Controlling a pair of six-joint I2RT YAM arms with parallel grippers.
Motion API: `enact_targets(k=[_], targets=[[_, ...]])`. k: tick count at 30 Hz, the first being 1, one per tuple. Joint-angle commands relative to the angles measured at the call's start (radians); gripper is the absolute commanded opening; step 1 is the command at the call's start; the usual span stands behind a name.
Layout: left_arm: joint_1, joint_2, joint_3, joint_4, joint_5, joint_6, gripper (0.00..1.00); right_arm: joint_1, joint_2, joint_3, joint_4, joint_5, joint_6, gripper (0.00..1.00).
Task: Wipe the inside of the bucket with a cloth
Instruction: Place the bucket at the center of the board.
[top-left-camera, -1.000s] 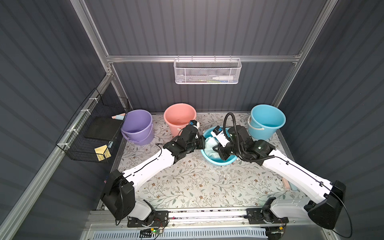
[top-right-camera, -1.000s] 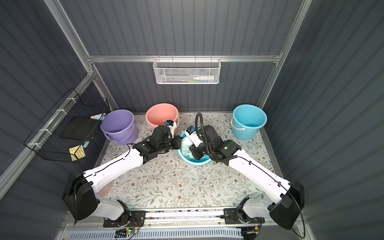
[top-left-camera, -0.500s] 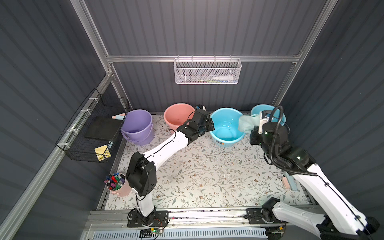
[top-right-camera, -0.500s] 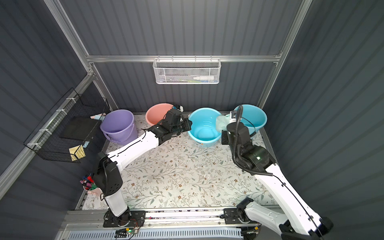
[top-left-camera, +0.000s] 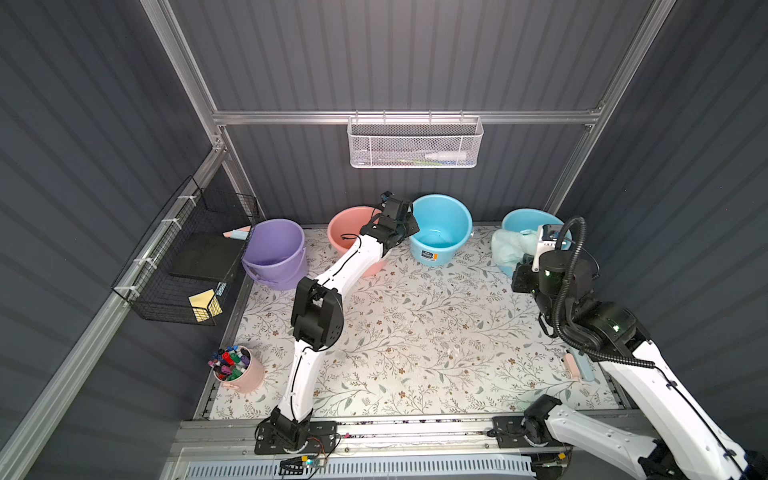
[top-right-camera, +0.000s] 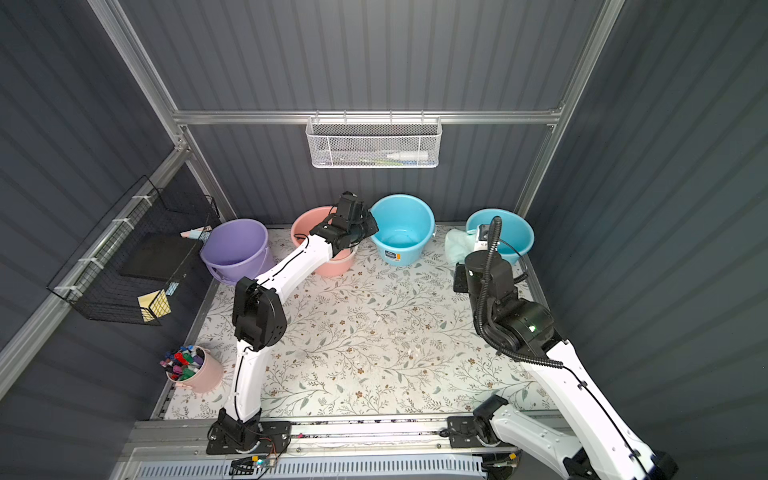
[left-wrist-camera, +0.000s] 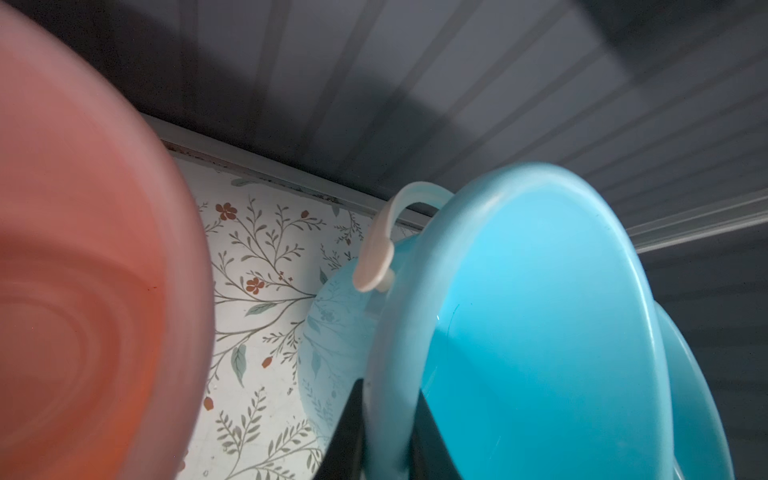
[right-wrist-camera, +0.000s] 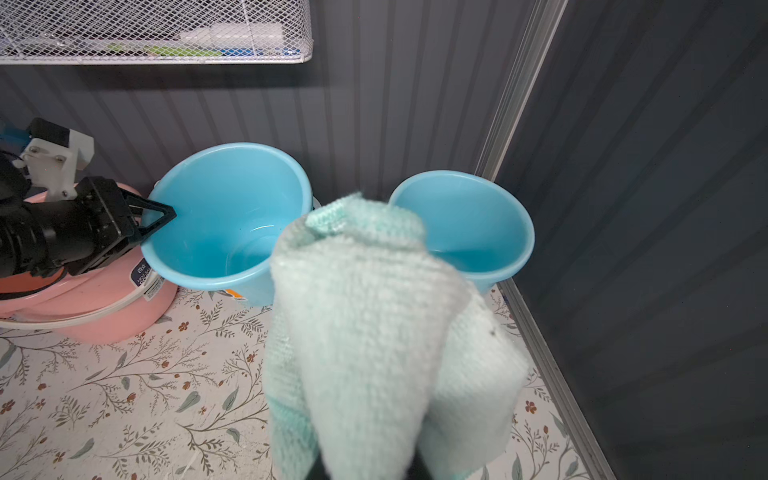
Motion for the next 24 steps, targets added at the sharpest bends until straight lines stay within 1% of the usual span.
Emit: enact_targets(k=[1,4,6,12,15,17,19,22,24], targets=[[0.006,0.056,0.131,-0.038,-0.006,-0.014,0.00,-0.003,0.007,0.000,-0.018,-0.011,0.034,0.00],[0.010,0.117,0.212,-0.064,0.007,-0.020,0.00,-0.003,0.012,-0.002,-0.014,-0.019,0.036,0.00],[0.012,0.139,0.233,-0.062,0.021,-0.027,0.00,-0.003,0.013,-0.002,-0.011,-0.023,0.039,0.00],[0.018,0.171,0.232,-0.040,0.056,-0.046,0.00,-0.003,0.018,-0.008,-0.010,-0.031,0.040,0.00],[0.019,0.176,0.231,-0.035,0.063,-0.047,0.08,-0.003,0.016,-0.010,-0.009,-0.034,0.040,0.00],[0.019,0.173,0.227,-0.029,0.065,-0.046,0.20,-0.004,0.016,-0.013,-0.009,-0.032,0.039,0.00],[0.021,0.167,0.227,-0.029,0.064,-0.046,0.28,-0.004,0.015,-0.013,-0.013,-0.035,0.040,0.00],[0.021,0.151,0.227,-0.030,0.062,-0.044,0.38,-0.004,0.012,-0.010,-0.014,-0.034,0.042,0.00],[0.021,0.134,0.226,-0.032,0.057,-0.041,0.40,-0.004,0.011,-0.009,-0.015,-0.035,0.042,0.00]])
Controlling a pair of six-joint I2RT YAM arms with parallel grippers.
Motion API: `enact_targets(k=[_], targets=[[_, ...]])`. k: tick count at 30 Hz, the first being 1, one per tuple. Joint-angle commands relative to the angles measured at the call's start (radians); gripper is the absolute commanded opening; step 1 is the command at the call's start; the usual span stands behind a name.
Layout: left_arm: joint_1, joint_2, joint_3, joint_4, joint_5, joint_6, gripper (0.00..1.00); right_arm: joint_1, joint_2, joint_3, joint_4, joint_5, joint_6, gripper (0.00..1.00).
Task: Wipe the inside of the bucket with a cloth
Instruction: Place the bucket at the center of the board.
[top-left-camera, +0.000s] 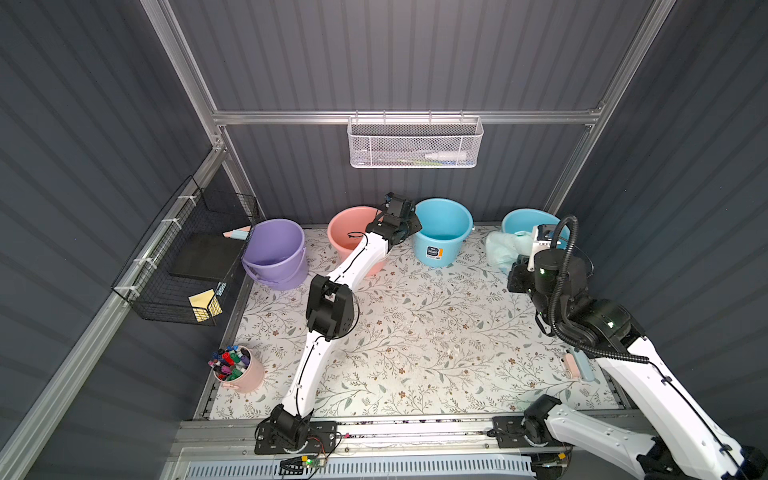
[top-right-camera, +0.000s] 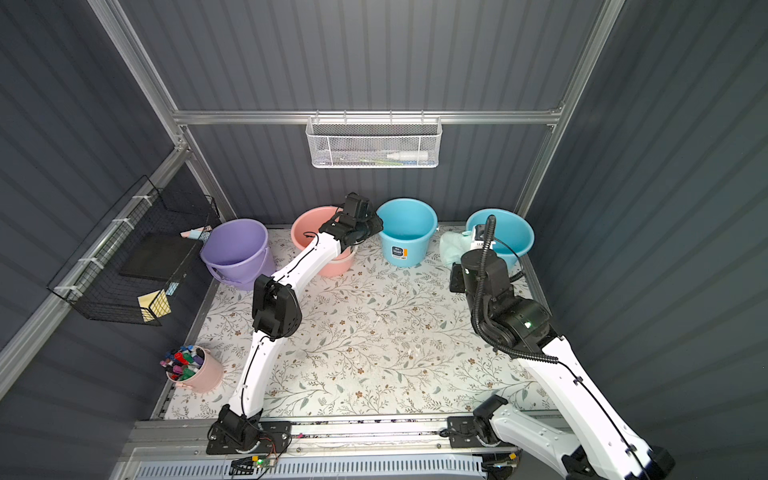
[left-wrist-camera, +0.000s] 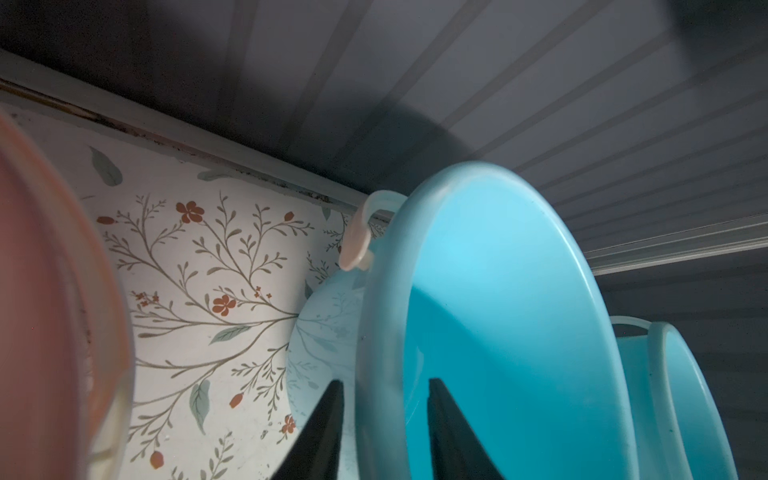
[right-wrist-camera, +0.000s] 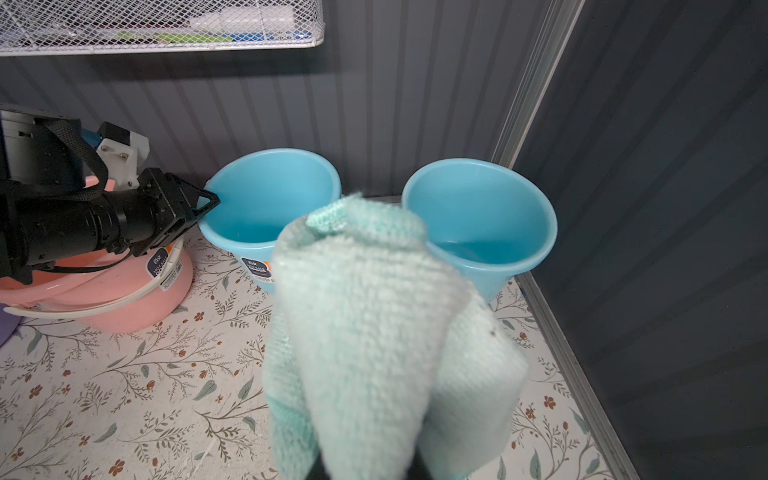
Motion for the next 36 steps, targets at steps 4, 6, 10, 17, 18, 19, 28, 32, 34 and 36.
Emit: enact_targets(k=[4,6,10,17,18,19,28,32,34,36], targets=[[0.006,-0.074,0.026,-0.003,-0.005,0.008,0.44,-0.004,-0.008,-0.003,-0.016,-0.001,0.016,0.00],[0.006,-0.103,0.008,-0.004,-0.010,0.010,0.45,-0.004,-0.007,-0.002,-0.016,-0.003,0.017,0.00],[0.005,-0.187,-0.065,0.010,-0.029,0.013,0.47,-0.003,-0.002,0.000,-0.015,-0.012,0.022,0.00],[0.006,-0.281,-0.132,0.012,-0.046,0.030,0.48,-0.004,0.014,0.000,-0.010,-0.023,0.024,0.00],[0.005,-0.288,-0.138,0.015,-0.047,0.036,0.48,-0.003,0.018,0.001,-0.009,-0.024,0.021,0.00],[0.006,-0.296,-0.145,0.016,-0.050,0.036,0.48,-0.003,0.021,0.001,-0.011,-0.026,0.020,0.00],[0.063,-0.520,-0.430,0.026,-0.095,0.005,0.51,-0.004,0.040,0.011,-0.011,-0.040,0.019,0.00],[0.131,-0.637,-0.588,0.043,-0.111,-0.032,0.51,-0.004,0.049,0.010,0.000,-0.052,0.018,0.00],[0.164,-0.682,-0.643,0.039,-0.117,-0.045,0.52,-0.004,0.057,0.013,0.004,-0.056,0.017,0.00],[0.199,-0.719,-0.683,0.026,-0.131,-0.052,0.54,-0.005,0.063,0.015,0.005,-0.062,0.017,0.00]])
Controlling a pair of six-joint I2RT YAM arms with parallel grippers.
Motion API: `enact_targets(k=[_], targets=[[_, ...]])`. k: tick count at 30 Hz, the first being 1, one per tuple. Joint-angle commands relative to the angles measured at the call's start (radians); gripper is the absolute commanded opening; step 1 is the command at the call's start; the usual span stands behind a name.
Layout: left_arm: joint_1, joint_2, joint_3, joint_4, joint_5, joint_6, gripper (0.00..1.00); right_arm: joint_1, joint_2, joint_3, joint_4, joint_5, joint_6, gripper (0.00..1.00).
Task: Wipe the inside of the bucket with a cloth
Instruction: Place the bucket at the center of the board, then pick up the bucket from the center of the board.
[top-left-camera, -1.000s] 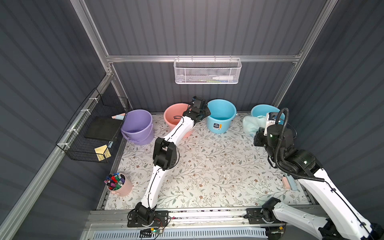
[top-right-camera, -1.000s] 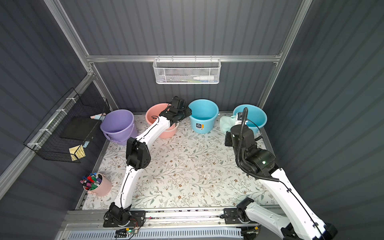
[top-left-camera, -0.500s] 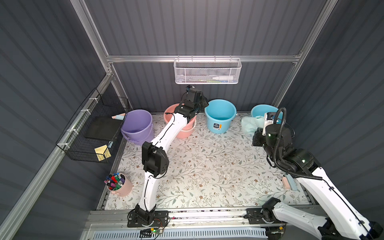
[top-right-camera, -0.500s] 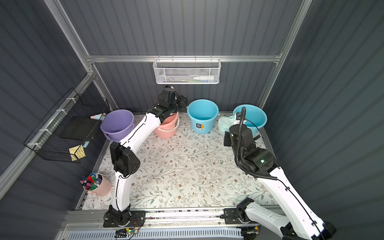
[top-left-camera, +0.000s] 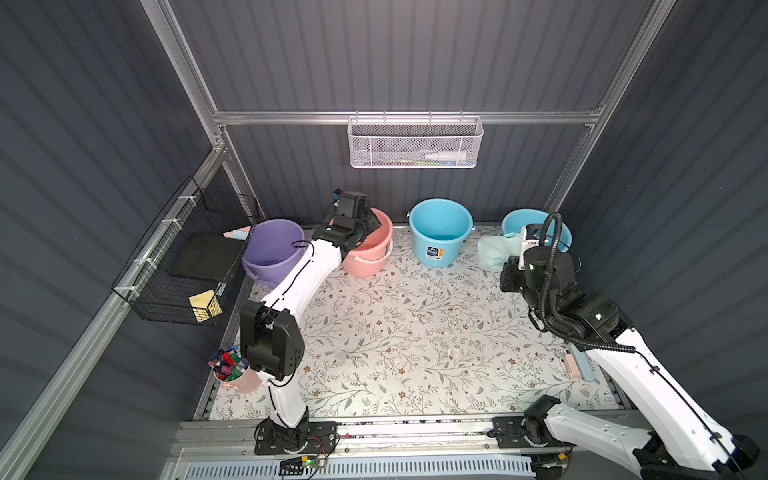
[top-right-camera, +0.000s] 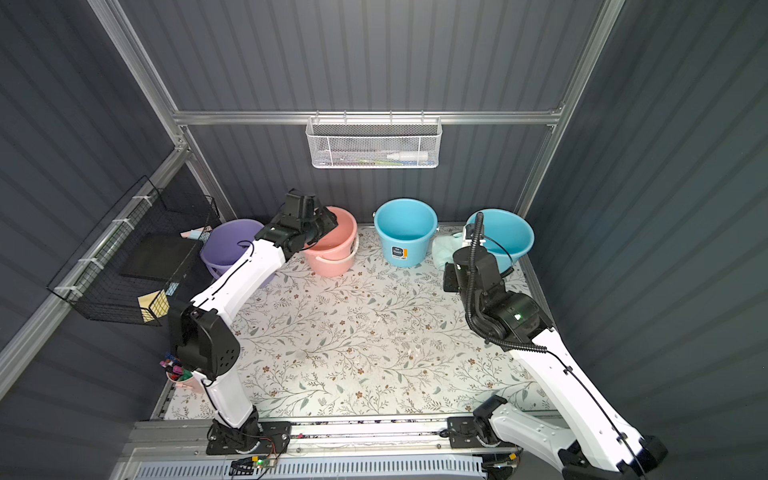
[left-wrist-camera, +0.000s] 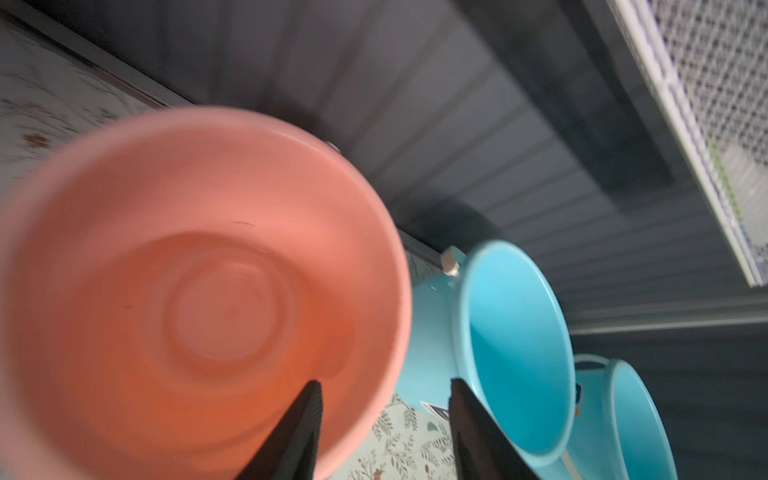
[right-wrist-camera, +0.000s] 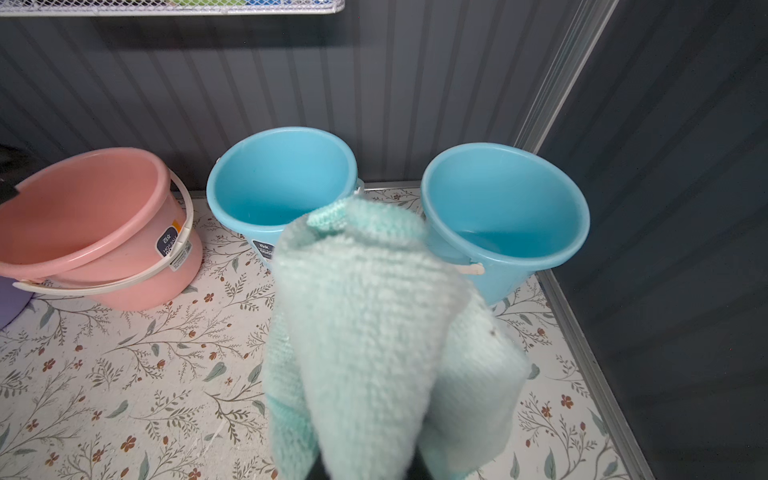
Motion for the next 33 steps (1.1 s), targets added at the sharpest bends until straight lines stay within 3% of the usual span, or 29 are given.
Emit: enact_targets(k=[1,7,18,26,33], targets=[[0.050,-0.088,-0.048,-0.010,-0.044,-0.026,0.54,-0.004,0.011,0.016,0.004,-0.011,0.013,0.00],[0.134,-0.073,-0.044,-0.134,-0.094,-0.023,0.54,-0.003,0.014,0.019,0.003,-0.014,0.014,0.00],[0.198,0.056,-0.040,-0.162,-0.081,0.058,0.52,-0.004,0.005,0.015,-0.012,-0.008,0.022,0.00],[0.213,0.156,-0.014,-0.153,-0.025,0.108,0.45,-0.004,-0.005,0.013,-0.021,-0.002,0.025,0.00],[0.213,0.167,-0.001,-0.156,-0.011,0.119,0.32,-0.004,-0.008,0.013,-0.021,-0.002,0.030,0.00]])
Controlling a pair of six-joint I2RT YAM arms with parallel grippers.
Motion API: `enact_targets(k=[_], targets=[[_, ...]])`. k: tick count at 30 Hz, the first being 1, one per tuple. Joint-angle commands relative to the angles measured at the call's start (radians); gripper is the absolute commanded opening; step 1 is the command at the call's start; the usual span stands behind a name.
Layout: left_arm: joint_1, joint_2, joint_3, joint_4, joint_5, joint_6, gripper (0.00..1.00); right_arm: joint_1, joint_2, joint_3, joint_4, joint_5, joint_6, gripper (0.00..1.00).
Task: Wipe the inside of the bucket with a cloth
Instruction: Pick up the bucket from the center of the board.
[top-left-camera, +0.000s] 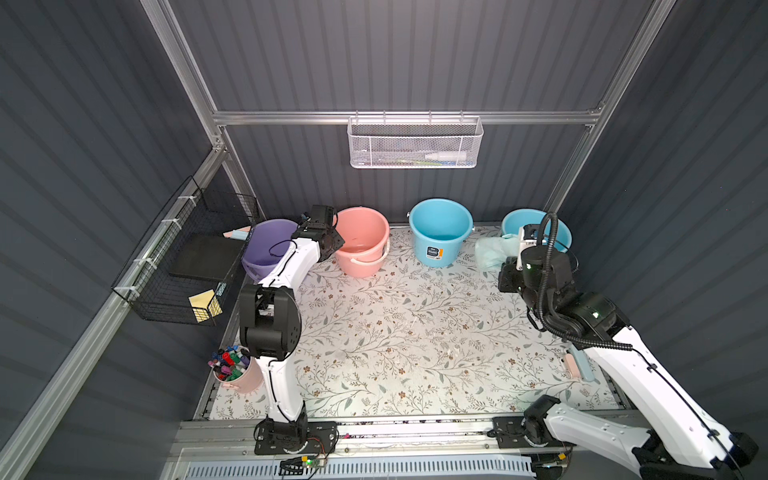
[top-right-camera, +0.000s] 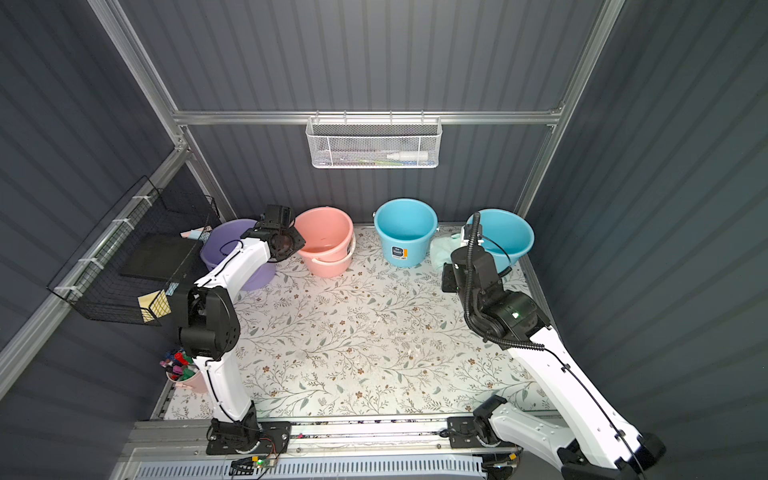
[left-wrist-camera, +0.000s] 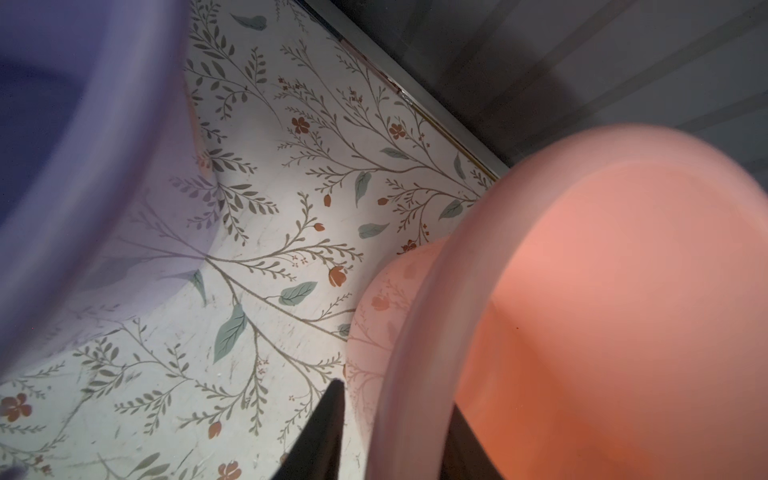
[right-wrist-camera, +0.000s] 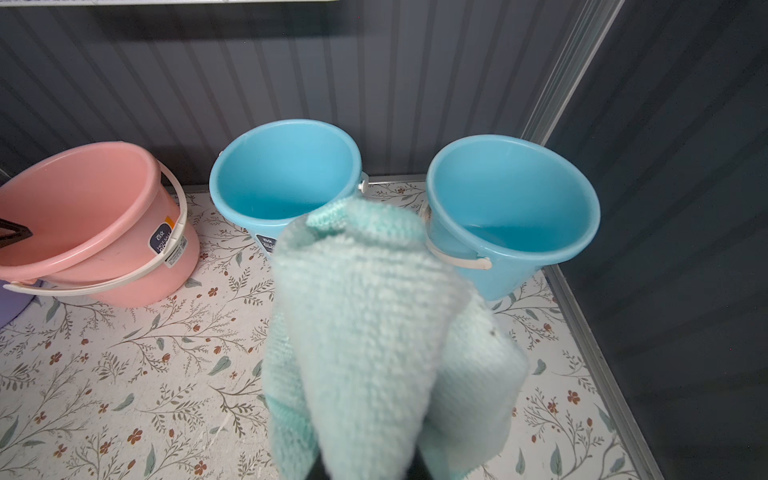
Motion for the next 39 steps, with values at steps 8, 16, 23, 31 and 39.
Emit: enact_targets(k=[8,16,23,31,39], targets=[[0.006,-0.043,0.019,-0.050,0.005,0.043,0.12,-0.004,-0.004,0.014,-0.007,-0.011,0.016,0.00],[0.004,-0.170,-0.067,-0.029,0.056,0.149,0.01,-0.005,0.007,0.016,0.002,-0.072,-0.001,0.00],[-0.057,-0.349,-0.217,0.014,0.156,0.246,0.00,-0.003,0.014,0.016,0.047,-0.242,-0.071,0.00],[-0.257,-0.451,-0.323,0.057,0.113,0.243,0.00,-0.001,0.032,0.043,0.095,-0.504,-0.145,0.00],[-0.401,-0.460,-0.383,0.125,0.036,0.217,0.00,0.005,0.055,0.108,0.074,-0.724,-0.236,0.00]])
